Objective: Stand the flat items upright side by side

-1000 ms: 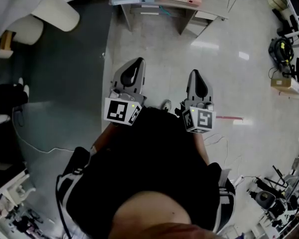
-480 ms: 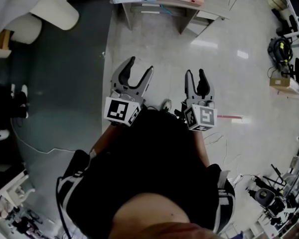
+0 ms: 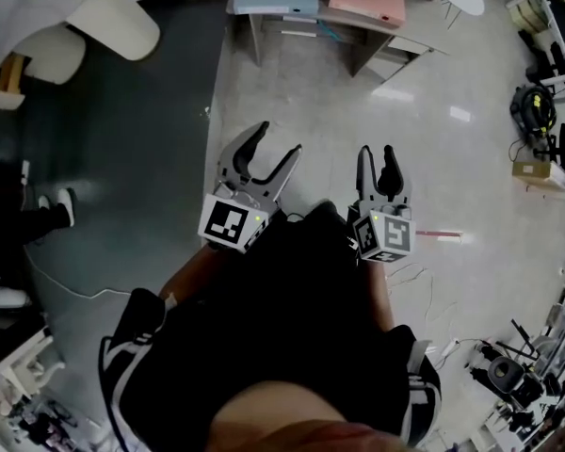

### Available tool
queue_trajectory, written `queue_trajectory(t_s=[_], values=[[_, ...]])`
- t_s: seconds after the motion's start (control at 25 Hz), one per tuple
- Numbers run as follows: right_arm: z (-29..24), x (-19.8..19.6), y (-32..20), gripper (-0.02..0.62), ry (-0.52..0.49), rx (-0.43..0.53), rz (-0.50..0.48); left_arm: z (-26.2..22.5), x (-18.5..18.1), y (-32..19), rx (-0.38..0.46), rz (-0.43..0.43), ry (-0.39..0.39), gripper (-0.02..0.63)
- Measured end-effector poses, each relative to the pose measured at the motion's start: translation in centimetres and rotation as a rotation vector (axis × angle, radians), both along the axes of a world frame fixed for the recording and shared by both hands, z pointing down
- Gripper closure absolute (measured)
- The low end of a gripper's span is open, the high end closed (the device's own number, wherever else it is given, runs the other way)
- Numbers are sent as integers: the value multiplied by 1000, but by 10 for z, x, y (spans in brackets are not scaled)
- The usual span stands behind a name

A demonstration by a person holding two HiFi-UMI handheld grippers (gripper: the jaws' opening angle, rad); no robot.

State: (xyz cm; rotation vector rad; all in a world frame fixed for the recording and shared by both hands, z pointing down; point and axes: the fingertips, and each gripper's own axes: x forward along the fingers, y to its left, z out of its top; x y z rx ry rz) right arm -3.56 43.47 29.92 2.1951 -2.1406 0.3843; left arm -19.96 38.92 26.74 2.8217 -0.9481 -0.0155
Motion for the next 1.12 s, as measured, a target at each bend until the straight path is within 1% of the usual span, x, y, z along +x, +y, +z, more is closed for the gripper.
queue_trajectory(t_s=[0.12, 0.28, 0.52, 0.68, 0.76, 1.0, 1.12], values=[[4, -3, -10, 400, -7, -5, 19, 5, -1, -11, -7, 17, 2, 357], [15, -2, -27, 400, -11, -28, 5, 15, 5, -28, -42, 13, 14, 357], [30, 22, -70, 400, -33, -35, -8, 28, 27, -63, -44, -1, -14, 357], [30, 53, -109, 400, -40, -29, -25, 31, 58, -99, -36, -5, -32, 357], [33, 72, -132, 400, -44, -37, -33, 33, 77, -121, -33, -4, -29, 357], [30, 140, -189, 400, -45, -48, -61, 26, 137, -186, -40, -61, -27, 357], [31, 173, -211, 400, -41, -58, -73, 25, 159, -213, -51, -96, -26, 357]])
